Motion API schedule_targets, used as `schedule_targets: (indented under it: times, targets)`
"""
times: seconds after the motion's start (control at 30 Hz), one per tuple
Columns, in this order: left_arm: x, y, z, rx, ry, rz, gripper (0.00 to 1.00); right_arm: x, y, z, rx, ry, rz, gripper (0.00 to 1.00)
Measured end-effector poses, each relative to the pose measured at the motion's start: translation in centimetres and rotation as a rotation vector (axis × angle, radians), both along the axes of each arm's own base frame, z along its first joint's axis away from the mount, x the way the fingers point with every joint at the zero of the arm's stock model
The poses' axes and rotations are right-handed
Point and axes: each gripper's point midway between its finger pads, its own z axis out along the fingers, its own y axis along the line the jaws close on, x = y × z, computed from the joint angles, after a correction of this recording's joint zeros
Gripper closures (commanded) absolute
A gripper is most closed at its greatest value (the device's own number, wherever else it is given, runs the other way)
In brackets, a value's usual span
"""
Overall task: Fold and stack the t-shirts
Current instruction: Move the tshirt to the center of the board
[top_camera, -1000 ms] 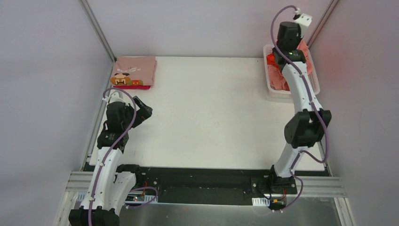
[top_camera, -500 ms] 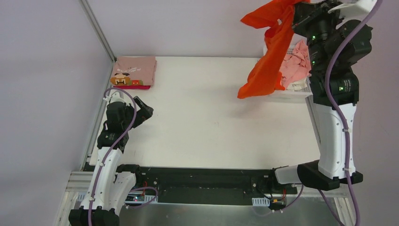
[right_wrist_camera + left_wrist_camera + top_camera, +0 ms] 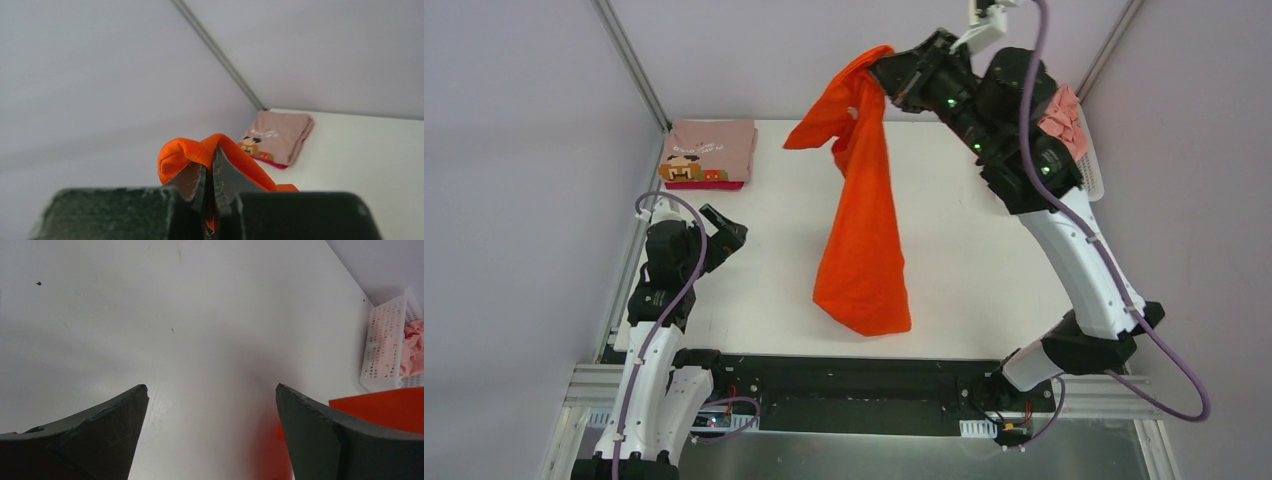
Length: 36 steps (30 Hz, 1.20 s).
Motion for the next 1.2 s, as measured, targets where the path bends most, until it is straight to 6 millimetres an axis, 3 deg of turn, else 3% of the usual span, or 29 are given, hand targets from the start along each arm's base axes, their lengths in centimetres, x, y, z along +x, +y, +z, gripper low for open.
schedule_targets:
  times: [0.13, 0.23, 0.33, 0.43, 0.57, 0.67, 0.7, 0.77, 0.83, 0.9, 0.97, 1.0, 1.03, 1.2]
  targets:
    - [-0.3, 0.2, 0.5, -0.010, -0.015, 0.021, 0.00, -1.0, 6.7, -0.3, 0.014, 0.020, 0.124, 1.00]
    - [-0.4, 0.3, 0.9, -0.018, -0.022, 0.035, 0.00, -1.3, 10.3, 0.0, 0.032, 0.014, 0.169, 1.00]
    - [-0.4, 0.3, 1.1, -0.020, -0.026, 0.038, 0.00, -0.4, 10.7, -0.3, 0.033, 0.020, 0.126, 1.00]
    - [-0.6, 0.4, 1.0, -0.019, -0.017, 0.040, 0.00, 0.9, 8.8, -0.9, 0.016, 0.022, 0.023, 1.00]
    - [-0.8, 0.5, 0.7, -0.015, 0.000, 0.048, 0.00, 1.7, 2.9, -5.9, -0.086, 0.081, -0.147, 1.00]
    - [-0.9, 0.6, 0.2, -0.015, 0.020, 0.055, 0.00, 2.3, -4.2, -11.5, -0.151, 0.160, -0.311, 0.97]
    - [-0.8, 0.6, 0.1, -0.016, 0.026, 0.055, 0.00, 2.4, -7.1, -14.0, -0.162, 0.192, -0.377, 0.91]
    - [-0.7, 0.6, -0.5, -0.018, 0.050, 0.057, 0.00, 2.0, -13.6, -20.5, -0.201, 0.293, -0.539, 0.74]
    - [-0.4, 0.6, -1.3, -0.019, 0.082, 0.057, 0.00, 0.9, -18.9, -26.9, -0.231, 0.404, -0.683, 0.56]
    - [-0.2, 0.5, -2.2, -0.023, 0.123, 0.054, 0.00, -0.3, -22.4, -32.3, -0.256, 0.509, -0.787, 0.39]
    - [0.0, 0.1, -3.6, -0.036, 0.182, 0.037, 0.00, -1.9, -25.7, -37.3, -0.301, 0.630, -0.895, 0.14]
    - [0.1, -0.2, -4.1, -0.044, 0.205, 0.026, 0.00, -2.8, -26.8, -38.9, -0.325, 0.679, -0.933, 0.03]
    - [0.2, -0.4, -4.7, -0.051, 0.234, 0.016, 0.00, -3.0, -27.4, -39.2, -0.317, 0.696, -0.962, 0.01]
    - [0.8, -1.7, -6.8, -0.073, 0.344, -0.038, 0.00, -3.6, -28.3, -38.7, -0.337, 0.732, -1.001, 0.00]
